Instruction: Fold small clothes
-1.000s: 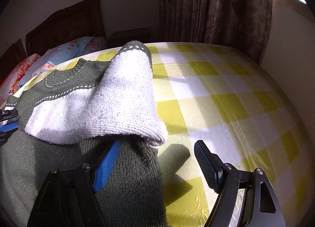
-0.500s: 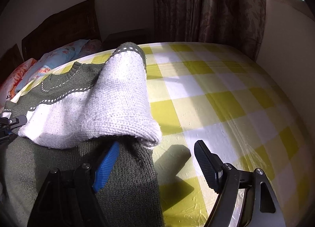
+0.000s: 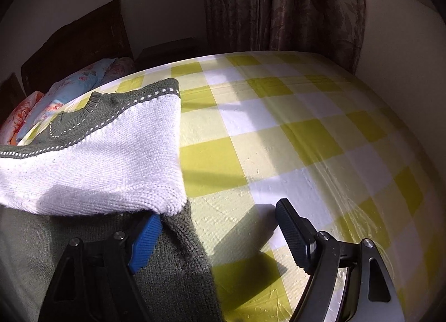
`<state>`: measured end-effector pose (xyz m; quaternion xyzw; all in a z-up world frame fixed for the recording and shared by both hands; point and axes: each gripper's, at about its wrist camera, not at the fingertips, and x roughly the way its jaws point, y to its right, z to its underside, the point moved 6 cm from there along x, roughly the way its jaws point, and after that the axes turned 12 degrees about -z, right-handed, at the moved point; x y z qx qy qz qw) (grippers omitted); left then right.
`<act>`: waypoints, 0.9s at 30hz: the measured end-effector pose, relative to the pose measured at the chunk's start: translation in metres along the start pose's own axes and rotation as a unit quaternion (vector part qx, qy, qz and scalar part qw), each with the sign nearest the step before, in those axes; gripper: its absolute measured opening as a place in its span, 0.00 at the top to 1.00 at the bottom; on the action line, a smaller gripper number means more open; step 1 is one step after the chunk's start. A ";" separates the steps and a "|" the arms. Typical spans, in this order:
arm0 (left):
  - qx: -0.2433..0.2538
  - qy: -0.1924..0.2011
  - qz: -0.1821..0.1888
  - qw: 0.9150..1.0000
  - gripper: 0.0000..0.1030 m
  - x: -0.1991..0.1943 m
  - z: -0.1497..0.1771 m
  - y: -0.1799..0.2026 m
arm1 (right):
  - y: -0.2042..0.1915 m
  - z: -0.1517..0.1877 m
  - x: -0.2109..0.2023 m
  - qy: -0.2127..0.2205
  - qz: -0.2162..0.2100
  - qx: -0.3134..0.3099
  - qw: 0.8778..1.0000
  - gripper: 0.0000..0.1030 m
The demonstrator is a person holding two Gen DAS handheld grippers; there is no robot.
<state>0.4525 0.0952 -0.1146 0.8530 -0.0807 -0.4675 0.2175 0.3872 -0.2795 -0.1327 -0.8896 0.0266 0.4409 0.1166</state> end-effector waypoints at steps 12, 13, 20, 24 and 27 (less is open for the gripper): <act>-0.010 0.084 -0.135 0.987 0.79 -0.024 0.015 -0.021 | -0.001 -0.001 0.003 -0.003 0.005 -0.004 1.000 0.00; 0.001 0.096 -0.123 0.988 0.79 -0.032 0.015 -0.009 | -0.001 -0.001 0.003 -0.002 0.005 -0.003 1.000 0.00; 0.135 0.052 -0.122 0.982 0.75 0.018 0.029 0.056 | -0.007 -0.001 0.002 0.002 0.020 -0.022 1.000 0.00; 0.127 0.044 -0.120 0.984 0.75 0.027 0.043 0.033 | -0.008 0.000 0.000 0.001 -0.011 -0.020 1.000 0.00; 0.114 0.046 -0.106 0.987 0.75 0.027 0.045 0.029 | -0.005 -0.001 -0.013 0.036 -0.030 -0.007 0.999 0.00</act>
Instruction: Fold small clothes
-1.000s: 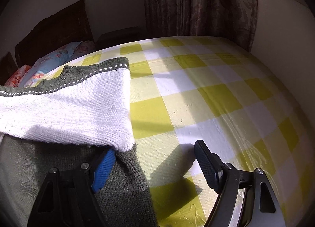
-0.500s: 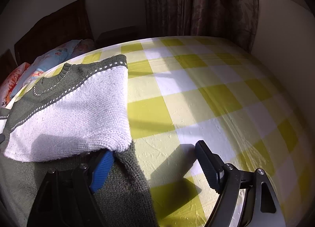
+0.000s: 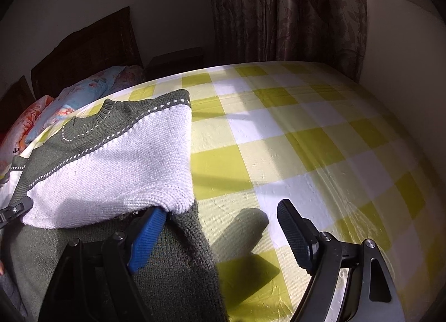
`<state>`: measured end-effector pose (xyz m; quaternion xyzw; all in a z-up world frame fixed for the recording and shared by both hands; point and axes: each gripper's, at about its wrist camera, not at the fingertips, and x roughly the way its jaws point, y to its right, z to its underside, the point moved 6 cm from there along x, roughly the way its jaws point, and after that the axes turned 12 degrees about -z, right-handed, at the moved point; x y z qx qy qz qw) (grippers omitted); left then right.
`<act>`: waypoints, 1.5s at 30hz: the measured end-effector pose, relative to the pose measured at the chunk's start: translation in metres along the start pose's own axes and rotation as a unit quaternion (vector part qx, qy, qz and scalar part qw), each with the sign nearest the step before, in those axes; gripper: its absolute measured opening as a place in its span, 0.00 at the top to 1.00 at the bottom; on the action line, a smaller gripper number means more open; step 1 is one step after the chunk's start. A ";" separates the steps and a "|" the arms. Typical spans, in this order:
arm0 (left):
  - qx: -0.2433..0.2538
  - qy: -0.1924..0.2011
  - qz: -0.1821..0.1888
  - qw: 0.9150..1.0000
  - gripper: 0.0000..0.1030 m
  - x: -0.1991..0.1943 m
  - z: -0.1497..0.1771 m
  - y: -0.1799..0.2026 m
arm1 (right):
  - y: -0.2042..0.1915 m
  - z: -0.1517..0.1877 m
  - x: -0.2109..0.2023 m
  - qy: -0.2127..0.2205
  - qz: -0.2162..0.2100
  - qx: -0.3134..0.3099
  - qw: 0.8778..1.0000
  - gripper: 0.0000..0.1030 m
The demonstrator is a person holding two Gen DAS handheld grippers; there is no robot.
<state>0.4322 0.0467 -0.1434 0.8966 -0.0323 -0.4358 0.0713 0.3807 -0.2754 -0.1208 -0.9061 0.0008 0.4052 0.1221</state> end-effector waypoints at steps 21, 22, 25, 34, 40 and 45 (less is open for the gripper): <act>-0.062 -0.001 0.061 0.996 0.75 0.000 0.000 -0.016 | -0.072 -0.032 0.047 -0.059 -0.109 -0.119 0.985 0.37; -0.064 0.000 0.062 0.996 0.75 0.000 -0.001 -0.016 | -0.070 -0.022 0.056 -0.073 -0.105 -0.129 0.983 0.40; -0.064 0.001 0.060 0.996 0.75 0.000 -0.001 -0.015 | -0.071 -0.025 0.049 -0.073 -0.116 -0.131 0.982 0.45; -0.071 0.001 0.066 0.995 0.75 0.001 0.000 -0.017 | -0.083 -0.096 0.097 -0.087 -0.113 -0.116 0.983 0.32; -0.072 0.002 0.068 0.995 0.75 0.002 -0.001 -0.017 | -0.118 -0.110 0.124 -0.117 -0.129 -0.133 0.976 0.00; -0.072 0.001 0.071 0.995 0.75 0.002 -0.001 -0.017 | -0.093 -0.111 0.163 -0.165 -0.052 -0.098 0.980 0.00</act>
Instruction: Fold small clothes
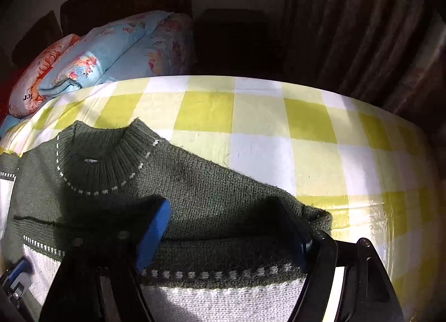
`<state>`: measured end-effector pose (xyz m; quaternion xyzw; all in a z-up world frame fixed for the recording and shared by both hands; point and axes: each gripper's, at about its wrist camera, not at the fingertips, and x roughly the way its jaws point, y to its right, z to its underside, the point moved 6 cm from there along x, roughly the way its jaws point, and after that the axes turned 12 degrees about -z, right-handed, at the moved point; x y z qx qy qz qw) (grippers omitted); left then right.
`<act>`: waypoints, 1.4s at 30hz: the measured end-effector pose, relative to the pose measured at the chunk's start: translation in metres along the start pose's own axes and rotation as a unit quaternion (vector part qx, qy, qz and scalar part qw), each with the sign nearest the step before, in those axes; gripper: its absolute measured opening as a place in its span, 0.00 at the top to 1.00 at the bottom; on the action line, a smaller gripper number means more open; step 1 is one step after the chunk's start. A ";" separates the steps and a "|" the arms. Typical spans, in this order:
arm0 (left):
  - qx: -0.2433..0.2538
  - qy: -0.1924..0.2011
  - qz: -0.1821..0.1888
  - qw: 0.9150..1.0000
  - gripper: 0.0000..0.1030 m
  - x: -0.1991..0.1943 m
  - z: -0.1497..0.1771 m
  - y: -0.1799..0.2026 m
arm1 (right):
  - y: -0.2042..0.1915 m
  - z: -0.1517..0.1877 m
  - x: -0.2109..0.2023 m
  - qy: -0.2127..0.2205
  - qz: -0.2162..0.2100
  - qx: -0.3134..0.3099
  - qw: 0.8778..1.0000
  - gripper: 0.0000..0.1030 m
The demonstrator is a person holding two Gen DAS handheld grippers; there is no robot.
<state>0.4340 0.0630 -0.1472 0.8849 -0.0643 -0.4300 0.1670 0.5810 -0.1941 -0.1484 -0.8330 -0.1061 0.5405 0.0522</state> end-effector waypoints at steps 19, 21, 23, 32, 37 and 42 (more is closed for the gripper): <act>-0.002 0.000 0.003 1.000 0.75 0.000 -0.001 0.001 | -0.034 0.083 -0.041 0.029 0.033 -0.066 0.997 0.00; -0.003 0.000 0.004 1.000 0.75 -0.001 0.000 0.001 | -0.029 0.085 -0.045 0.051 0.026 -0.062 0.996 0.00; -0.004 0.000 0.005 1.000 0.75 -0.002 0.000 0.000 | -0.034 0.087 -0.053 0.051 0.047 -0.057 0.996 0.00; -0.042 -0.016 0.079 0.996 0.70 -0.005 0.001 -0.012 | -0.092 0.132 -0.050 0.078 -0.018 -0.082 0.993 0.00; -0.153 -0.034 0.166 0.974 0.70 -0.035 -0.008 -0.072 | -0.083 0.132 -0.053 0.081 -0.021 -0.071 0.994 0.00; -0.323 0.063 0.066 0.942 0.69 -0.078 -0.044 -0.223 | -0.085 0.132 -0.052 0.082 -0.022 -0.071 0.994 0.00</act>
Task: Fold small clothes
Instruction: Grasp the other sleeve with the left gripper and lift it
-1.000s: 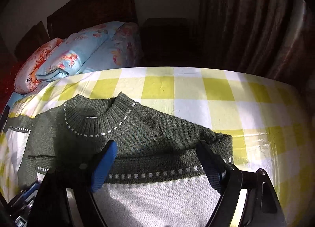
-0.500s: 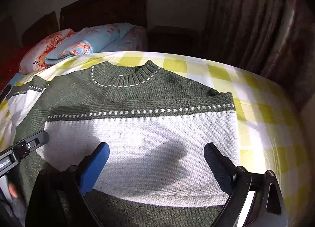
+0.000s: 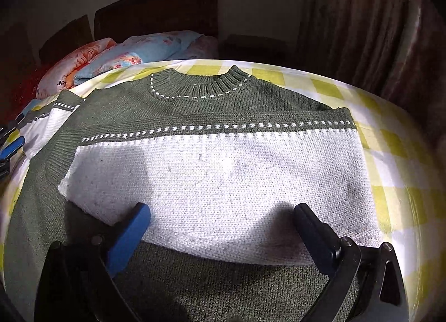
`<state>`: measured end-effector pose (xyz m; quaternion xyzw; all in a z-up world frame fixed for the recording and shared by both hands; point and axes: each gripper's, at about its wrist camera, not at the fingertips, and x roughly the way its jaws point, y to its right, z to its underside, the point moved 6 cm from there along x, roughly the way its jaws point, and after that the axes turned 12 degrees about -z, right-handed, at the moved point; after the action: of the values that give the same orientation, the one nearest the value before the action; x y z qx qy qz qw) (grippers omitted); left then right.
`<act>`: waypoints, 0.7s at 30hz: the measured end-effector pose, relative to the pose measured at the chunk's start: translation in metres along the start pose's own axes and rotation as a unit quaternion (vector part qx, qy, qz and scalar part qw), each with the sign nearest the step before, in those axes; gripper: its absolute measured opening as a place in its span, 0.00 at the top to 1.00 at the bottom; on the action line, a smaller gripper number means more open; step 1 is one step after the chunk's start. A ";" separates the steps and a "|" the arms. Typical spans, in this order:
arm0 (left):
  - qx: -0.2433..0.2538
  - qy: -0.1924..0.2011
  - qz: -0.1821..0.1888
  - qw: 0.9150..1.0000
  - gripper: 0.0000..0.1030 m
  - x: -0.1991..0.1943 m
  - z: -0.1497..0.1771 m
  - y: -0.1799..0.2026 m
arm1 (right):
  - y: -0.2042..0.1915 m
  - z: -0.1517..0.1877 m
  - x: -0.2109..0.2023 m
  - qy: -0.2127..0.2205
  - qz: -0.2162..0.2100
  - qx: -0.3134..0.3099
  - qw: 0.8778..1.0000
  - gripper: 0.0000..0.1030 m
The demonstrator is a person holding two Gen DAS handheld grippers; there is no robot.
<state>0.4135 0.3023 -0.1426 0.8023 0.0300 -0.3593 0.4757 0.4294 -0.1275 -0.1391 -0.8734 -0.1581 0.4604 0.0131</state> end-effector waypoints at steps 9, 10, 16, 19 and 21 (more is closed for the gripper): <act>-0.118 0.021 -0.074 0.990 0.69 0.009 -0.121 -0.104 | -0.001 0.000 0.002 0.002 -0.002 0.002 1.000 0.00; -0.113 0.021 -0.081 0.990 0.69 0.013 -0.127 -0.104 | 0.000 0.000 0.002 0.002 -0.002 0.002 1.000 0.00; -0.082 0.047 -0.105 0.990 0.94 0.025 -0.134 -0.097 | -0.001 0.000 0.001 0.003 -0.002 0.002 1.000 0.00; -0.036 0.095 -0.093 0.990 0.93 0.006 -0.126 -0.066 | -0.001 0.000 0.000 0.005 -0.005 0.004 1.000 0.00; 0.007 0.112 -0.071 0.991 0.93 -0.006 -0.113 -0.028 | 0.000 0.000 -0.001 0.010 -0.011 0.008 1.000 0.00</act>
<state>0.4604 0.4078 -0.1270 0.8364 0.1376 -0.3006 0.4373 0.4291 -0.1276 -0.1379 -0.8760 -0.1645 0.4526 0.0265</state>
